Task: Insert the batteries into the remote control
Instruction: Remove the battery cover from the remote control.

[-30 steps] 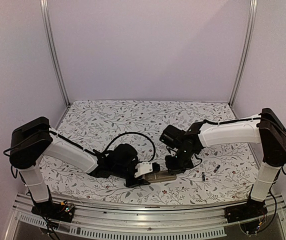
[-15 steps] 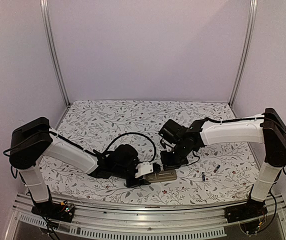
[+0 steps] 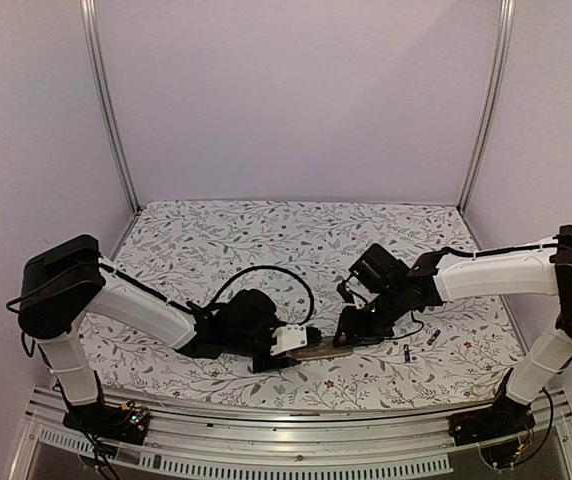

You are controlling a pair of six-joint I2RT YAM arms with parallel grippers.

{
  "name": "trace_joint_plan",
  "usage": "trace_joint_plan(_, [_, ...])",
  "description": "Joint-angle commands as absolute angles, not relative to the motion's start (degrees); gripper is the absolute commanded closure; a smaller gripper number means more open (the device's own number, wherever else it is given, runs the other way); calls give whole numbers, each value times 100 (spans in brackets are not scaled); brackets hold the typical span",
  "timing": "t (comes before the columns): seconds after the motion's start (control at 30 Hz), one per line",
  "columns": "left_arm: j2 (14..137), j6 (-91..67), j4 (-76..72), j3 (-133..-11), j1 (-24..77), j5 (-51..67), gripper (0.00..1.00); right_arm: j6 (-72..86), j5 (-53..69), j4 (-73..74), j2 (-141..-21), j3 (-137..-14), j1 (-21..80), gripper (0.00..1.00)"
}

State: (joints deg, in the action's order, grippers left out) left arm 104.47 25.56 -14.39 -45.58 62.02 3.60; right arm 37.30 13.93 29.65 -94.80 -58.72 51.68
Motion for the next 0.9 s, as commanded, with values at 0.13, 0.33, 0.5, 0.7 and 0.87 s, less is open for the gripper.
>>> trace_joint_plan(0.13, [10295,3159,-1959,-4130,6342,-560,100,3758,2580,800,-8514,-4464,4676,61])
trace_joint_plan(0.33, [10314,3441,-2254,-3861,6442,-559,100,3832,2589,47,-8630,-4159,4676,61])
trace_joint_plan(0.5, [10318,3575,-2276,-3799,6482,-623,100,3685,2464,-112,-8826,-4079,4676,62])
trace_joint_plan(0.7, [10352,3564,-2276,-3814,6504,-648,100,3708,2417,-168,-8918,-4001,4676,64])
trace_joint_plan(0.87, [10354,3568,-2276,-3814,6518,-667,100,3667,2182,168,-8969,-4015,4691,65])
